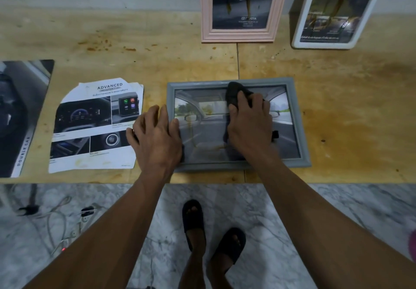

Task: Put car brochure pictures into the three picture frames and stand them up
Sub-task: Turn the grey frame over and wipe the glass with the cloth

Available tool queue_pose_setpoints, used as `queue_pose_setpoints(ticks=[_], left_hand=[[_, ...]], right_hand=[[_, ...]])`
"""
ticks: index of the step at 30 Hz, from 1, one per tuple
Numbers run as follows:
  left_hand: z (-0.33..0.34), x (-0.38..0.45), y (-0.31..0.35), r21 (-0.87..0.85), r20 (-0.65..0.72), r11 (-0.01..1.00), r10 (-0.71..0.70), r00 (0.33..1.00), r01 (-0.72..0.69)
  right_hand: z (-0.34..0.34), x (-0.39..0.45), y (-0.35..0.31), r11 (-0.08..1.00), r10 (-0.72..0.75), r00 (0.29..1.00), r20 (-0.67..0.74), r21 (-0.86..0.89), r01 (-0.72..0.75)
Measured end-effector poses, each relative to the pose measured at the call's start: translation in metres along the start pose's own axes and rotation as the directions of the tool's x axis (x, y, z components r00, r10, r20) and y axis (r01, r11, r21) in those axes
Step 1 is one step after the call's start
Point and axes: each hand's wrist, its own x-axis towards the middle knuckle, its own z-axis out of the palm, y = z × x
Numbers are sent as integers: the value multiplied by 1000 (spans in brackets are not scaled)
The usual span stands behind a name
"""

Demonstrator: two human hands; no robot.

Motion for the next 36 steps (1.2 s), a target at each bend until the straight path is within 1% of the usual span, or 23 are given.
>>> queue_pose_setpoints(ticks=[4, 7, 10, 13, 16, 20, 23, 29, 33, 36], left_hand=[[0, -1, 1, -2, -25, 1000, 6, 1000, -6], [0, -1, 1, -12, -41, 1000, 11, 999, -11], [2, 0, -1, -6, -42, 1000, 7, 999, -7], [4, 0, -3, -8, -49, 1000, 2, 999, -3], [6, 1, -4, -13, -52, 1000, 2, 999, -2], [4, 1, -4, -14, -42, 1000, 4, 999, -5], [1, 0, -4, -26, -16, 1000, 1, 1000, -1], [-1, 2, -3, 7, 28, 1000, 18, 999, -18], [-2, 1, -1, -4, 33, 1000, 2, 999, -2], [-2, 1, -1, -7, 32, 1000, 3, 999, -3]], right_hand=[[10, 0, -23, 996, -76, 997, 19, 47, 75], [18, 2, -39, 982, -174, 983, 57, 84, 169], [22, 0, -48, 957, -285, 953, 100, 79, 278], [21, -9, -48, 926, -378, 918, 123, 33, 377], [18, -22, -46, 900, -434, 890, 143, 31, 434], [13, -34, -39, 873, -481, 854, 197, 22, 487], [7, -48, -31, 865, -496, 836, 237, 44, 500], [-7, -64, -3, 869, -482, 833, 273, 24, 495], [-15, -64, 24, 879, -467, 855, 226, 9, 477], [-20, -62, 52, 872, -483, 857, 181, 9, 489]])
